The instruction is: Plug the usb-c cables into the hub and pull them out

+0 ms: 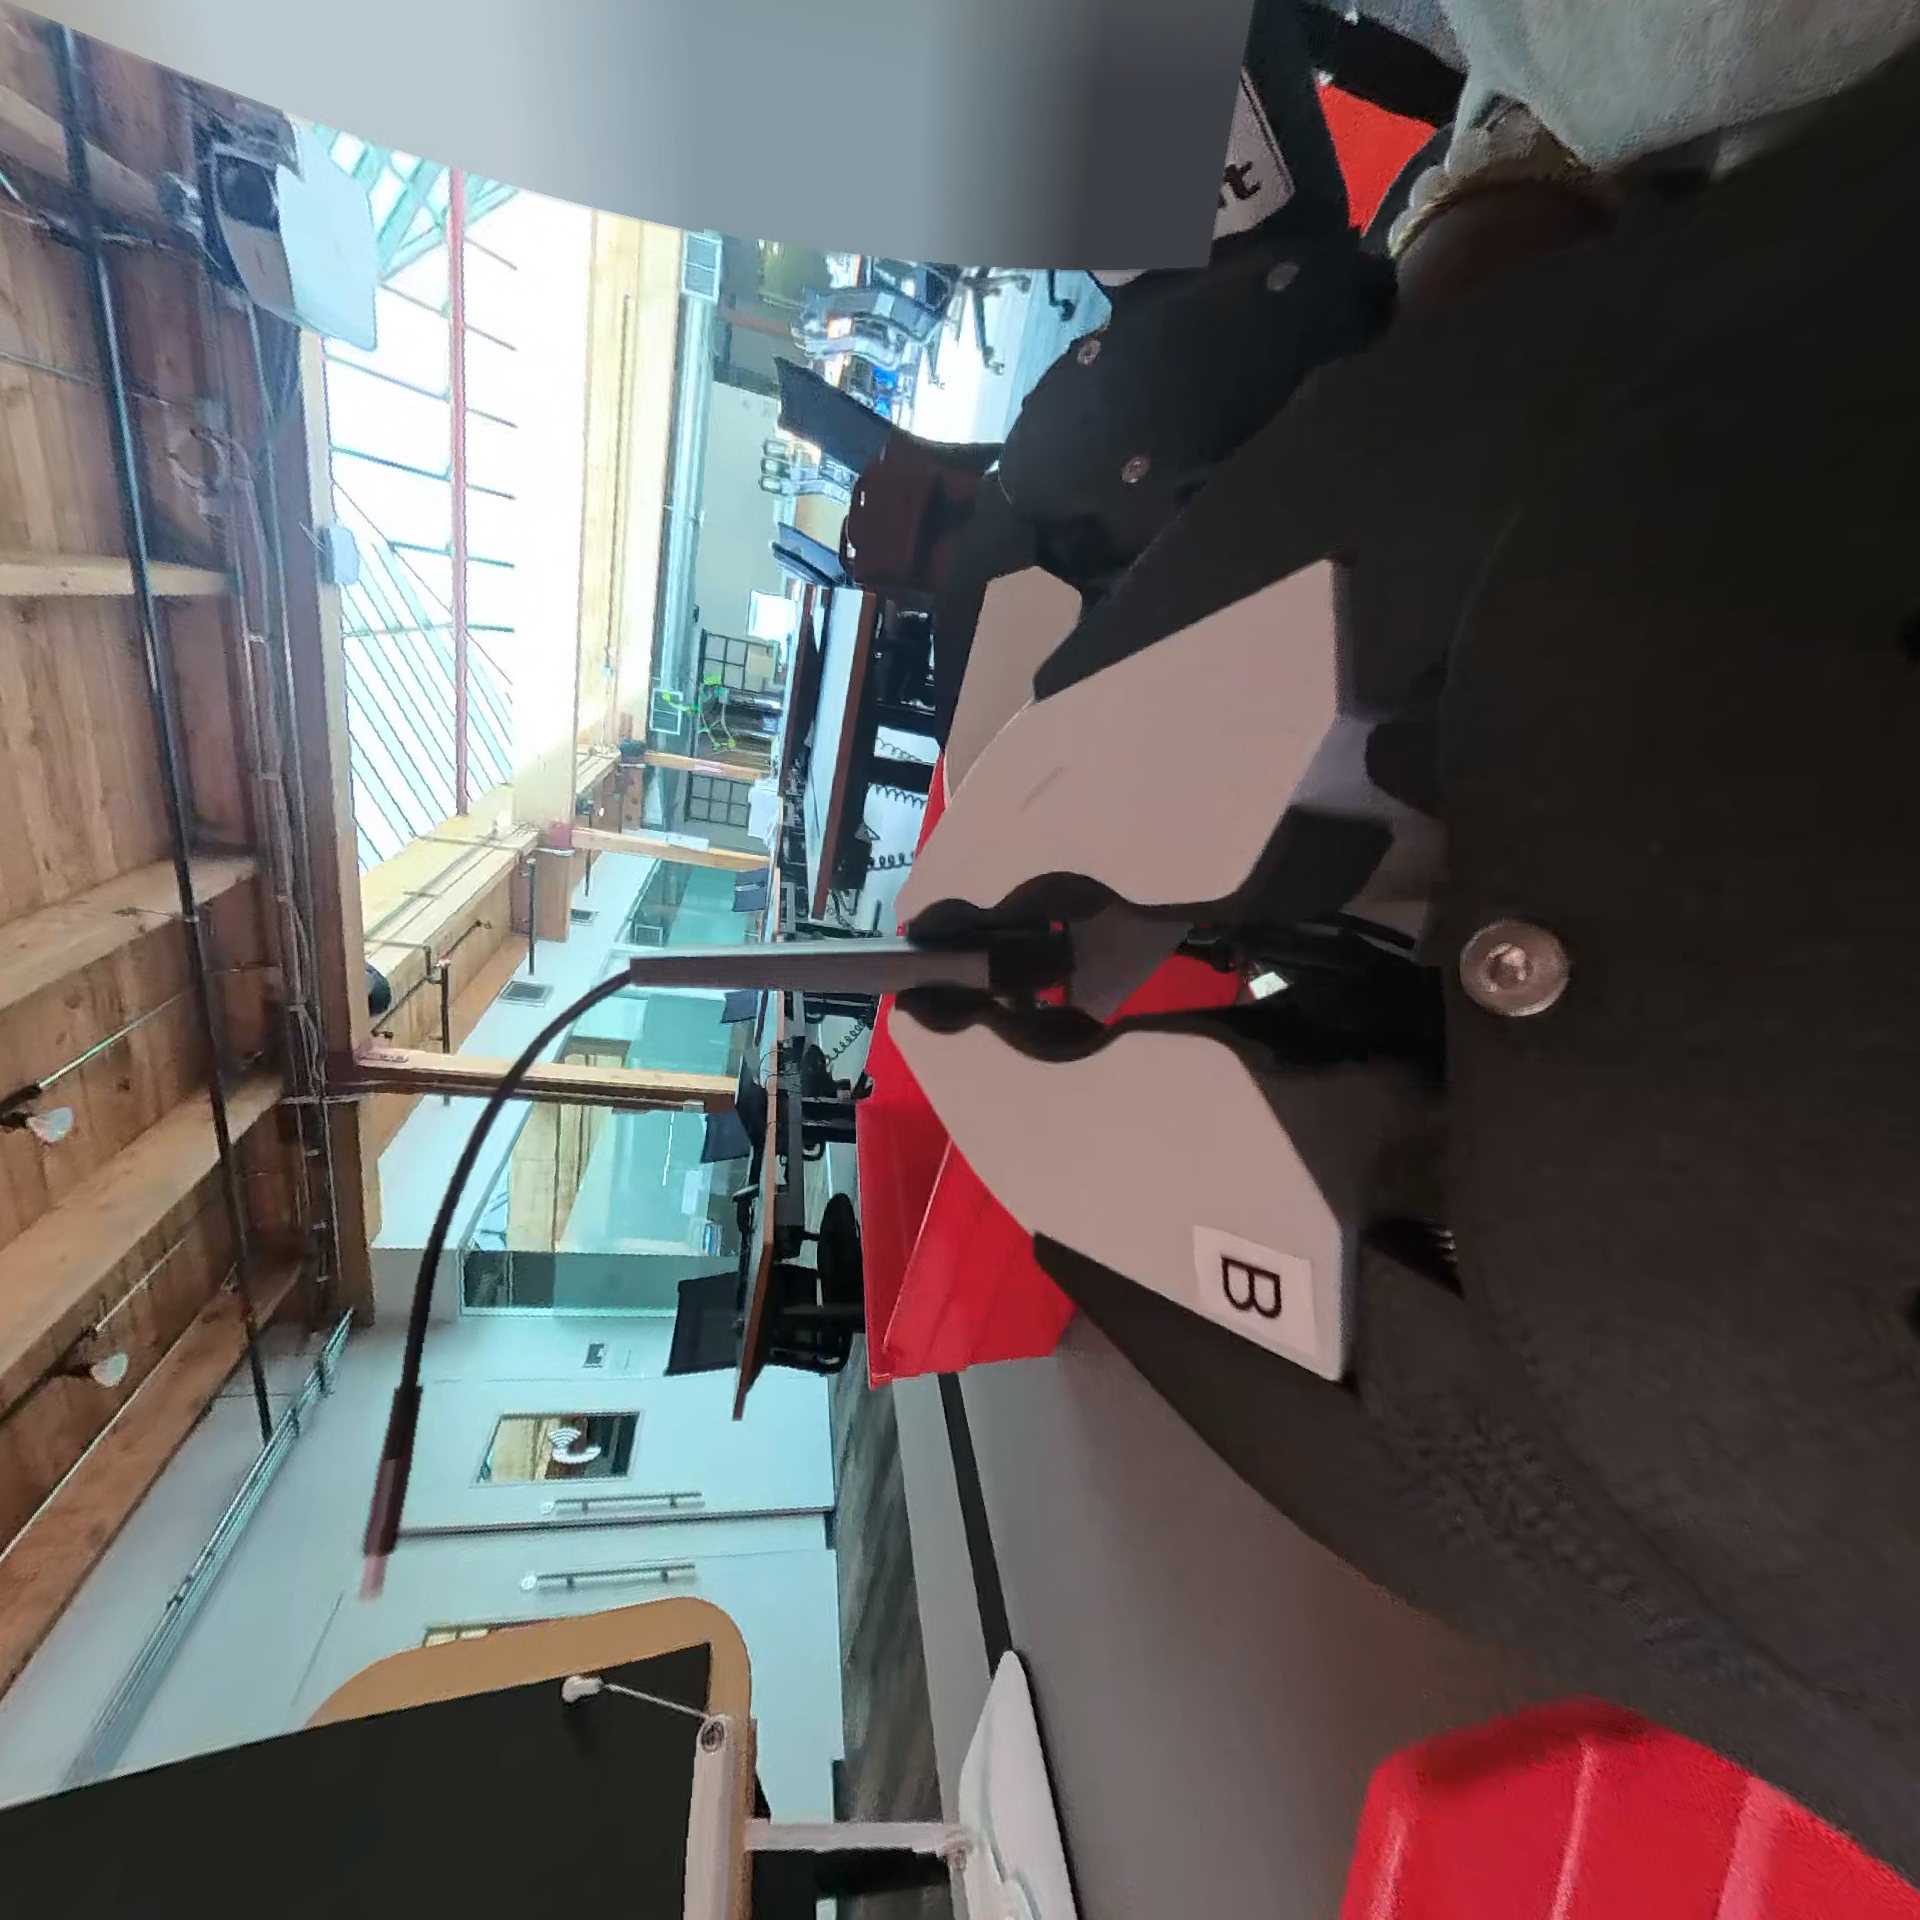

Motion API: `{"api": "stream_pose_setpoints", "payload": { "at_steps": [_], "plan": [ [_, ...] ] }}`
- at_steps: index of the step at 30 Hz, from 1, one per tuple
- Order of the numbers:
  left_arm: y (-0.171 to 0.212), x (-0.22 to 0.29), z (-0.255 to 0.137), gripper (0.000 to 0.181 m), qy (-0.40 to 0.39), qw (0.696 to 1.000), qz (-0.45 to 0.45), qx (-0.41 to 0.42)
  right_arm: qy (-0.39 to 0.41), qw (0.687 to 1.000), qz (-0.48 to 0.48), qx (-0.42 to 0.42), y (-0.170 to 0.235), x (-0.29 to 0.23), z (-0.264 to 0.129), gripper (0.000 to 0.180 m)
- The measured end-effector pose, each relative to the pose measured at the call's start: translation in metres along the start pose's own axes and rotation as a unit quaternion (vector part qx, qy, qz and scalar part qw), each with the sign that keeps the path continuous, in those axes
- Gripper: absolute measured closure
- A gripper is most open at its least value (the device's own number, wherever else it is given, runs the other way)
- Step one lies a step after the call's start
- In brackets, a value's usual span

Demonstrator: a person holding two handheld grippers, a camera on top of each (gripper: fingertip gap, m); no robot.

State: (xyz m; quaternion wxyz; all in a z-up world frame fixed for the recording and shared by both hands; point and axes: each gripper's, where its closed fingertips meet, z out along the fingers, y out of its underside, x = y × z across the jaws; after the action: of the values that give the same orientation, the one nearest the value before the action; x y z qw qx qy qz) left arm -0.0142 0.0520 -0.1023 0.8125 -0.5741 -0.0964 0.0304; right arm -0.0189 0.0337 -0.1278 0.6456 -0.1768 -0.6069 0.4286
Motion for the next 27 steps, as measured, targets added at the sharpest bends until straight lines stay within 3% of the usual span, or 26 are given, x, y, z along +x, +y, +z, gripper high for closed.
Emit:
{"api": "stream_pose_setpoints", "payload": {
  "at_steps": [8,12,18,21,22,23,24,25,26,27],
  "plan": [
    [0.01,0.008,0.003,0.171,0.008,1.0,0.021,-0.019,0.007,0.997,0.024,-0.067,0.013,-0.004,0.008,0.163],
    [0.016,0.007,0.005,0.171,-0.023,0.997,0.072,-0.031,-0.005,0.995,0.035,-0.092,0.023,-0.005,0.01,0.174],
    [0.012,0.0,-0.002,0.173,-0.056,0.994,0.085,-0.036,0.029,0.99,-0.055,-0.124,0.03,-0.002,0.016,0.175],
    [0.009,0.003,-0.006,0.172,-0.046,0.991,0.115,-0.055,0.02,0.993,-0.044,-0.11,0.028,-0.004,0.013,0.175],
    [0.005,0.003,-0.007,0.173,-0.045,0.992,0.108,-0.047,0.006,0.994,-0.022,-0.107,0.028,-0.007,0.012,0.175],
    [-0.04,-0.009,-0.023,0.181,-0.091,0.988,0.102,0.076,-0.025,0.99,-0.012,-0.139,0.043,-0.017,0.011,0.176],
    [-0.09,-0.023,-0.047,0.181,-0.128,0.976,0.11,0.139,-0.063,0.977,-0.03,-0.201,0.072,-0.03,0.007,0.175],
    [-0.116,-0.031,-0.061,0.181,-0.144,0.971,0.127,0.145,-0.052,0.977,-0.061,-0.196,0.076,-0.03,0.005,0.175],
    [-0.108,-0.025,-0.056,0.181,-0.124,0.975,0.146,0.109,-0.037,0.991,-0.022,-0.123,0.041,-0.022,0.008,0.176],
    [-0.076,-0.015,-0.036,0.181,-0.085,0.985,0.147,0.02,-0.047,0.996,0.053,-0.063,0.007,-0.018,0.012,0.176]
  ]
}}
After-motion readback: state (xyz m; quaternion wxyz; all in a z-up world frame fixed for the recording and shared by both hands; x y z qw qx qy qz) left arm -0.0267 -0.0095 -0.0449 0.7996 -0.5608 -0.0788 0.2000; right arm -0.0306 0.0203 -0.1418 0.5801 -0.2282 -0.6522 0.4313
